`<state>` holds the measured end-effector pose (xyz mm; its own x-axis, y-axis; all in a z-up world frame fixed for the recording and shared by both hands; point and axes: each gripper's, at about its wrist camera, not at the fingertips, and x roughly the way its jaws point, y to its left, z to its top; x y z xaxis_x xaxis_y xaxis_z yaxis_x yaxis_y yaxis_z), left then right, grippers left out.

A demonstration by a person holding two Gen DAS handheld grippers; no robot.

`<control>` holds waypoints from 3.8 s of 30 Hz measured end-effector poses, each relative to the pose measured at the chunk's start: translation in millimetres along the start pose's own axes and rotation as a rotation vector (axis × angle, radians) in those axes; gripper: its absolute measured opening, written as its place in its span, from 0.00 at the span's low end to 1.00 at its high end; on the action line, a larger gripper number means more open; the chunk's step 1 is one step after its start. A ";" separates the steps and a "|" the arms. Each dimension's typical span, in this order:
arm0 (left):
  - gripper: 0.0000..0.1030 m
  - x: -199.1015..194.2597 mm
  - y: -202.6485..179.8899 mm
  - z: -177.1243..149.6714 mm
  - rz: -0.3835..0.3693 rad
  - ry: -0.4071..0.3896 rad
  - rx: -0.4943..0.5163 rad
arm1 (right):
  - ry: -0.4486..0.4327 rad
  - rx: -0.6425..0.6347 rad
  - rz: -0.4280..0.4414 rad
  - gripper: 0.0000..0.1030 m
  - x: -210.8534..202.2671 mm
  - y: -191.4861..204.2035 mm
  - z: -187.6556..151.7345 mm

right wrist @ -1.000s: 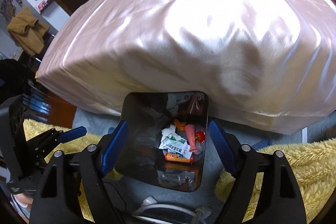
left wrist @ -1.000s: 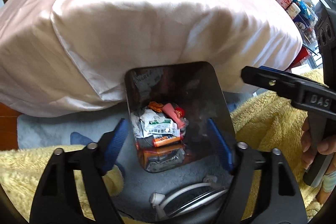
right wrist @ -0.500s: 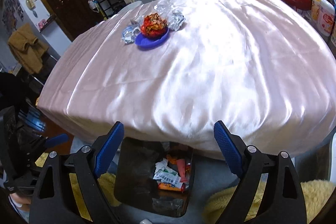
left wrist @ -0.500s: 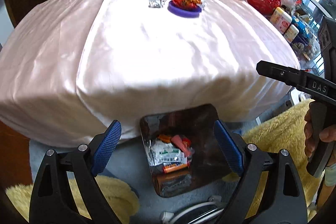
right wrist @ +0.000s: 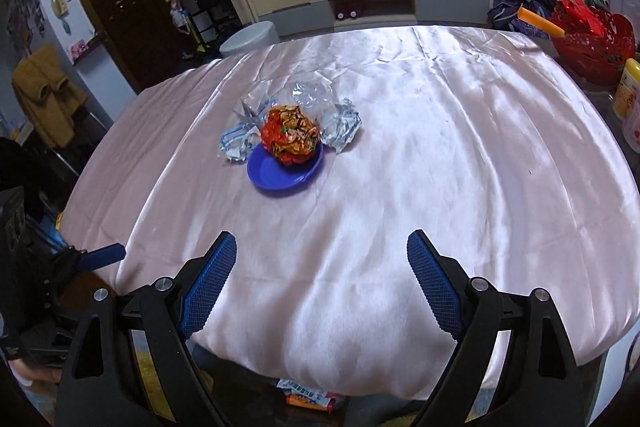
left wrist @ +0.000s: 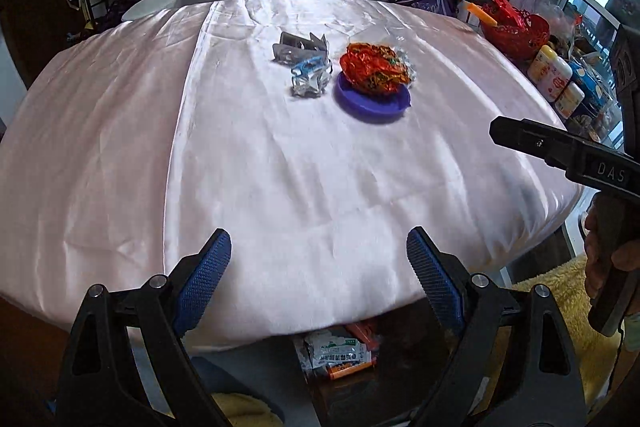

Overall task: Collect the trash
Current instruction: 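Move both open tools back over the table toward the remaining items, then grasp the blue-white plastic piece with the left tool while the right tool grasps the clear bag, then lower the plastic piece and clear bag into the bin and open both tools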

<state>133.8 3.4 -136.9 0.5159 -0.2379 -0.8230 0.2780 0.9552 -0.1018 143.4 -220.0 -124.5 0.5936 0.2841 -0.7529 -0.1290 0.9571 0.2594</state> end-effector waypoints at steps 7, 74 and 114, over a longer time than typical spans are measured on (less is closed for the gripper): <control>0.82 20.5 9.2 42.3 0.005 -0.016 0.010 | -0.005 -0.012 0.005 0.85 25.9 3.5 38.8; 0.13 -90.8 -50.6 -32.5 -0.075 -0.141 0.083 | -0.106 -0.156 0.109 0.41 -98.8 57.1 -31.4; 0.26 36.8 -43.3 -172.2 -0.127 0.223 -0.014 | 0.254 -0.020 0.087 0.50 14.5 16.7 -176.7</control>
<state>1.3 -16.3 -259.0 0.2854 -0.3127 -0.9060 0.3171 0.9228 -0.2186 9.5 -189.9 -238.0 0.3615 0.3684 -0.8565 -0.1878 0.9286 0.3202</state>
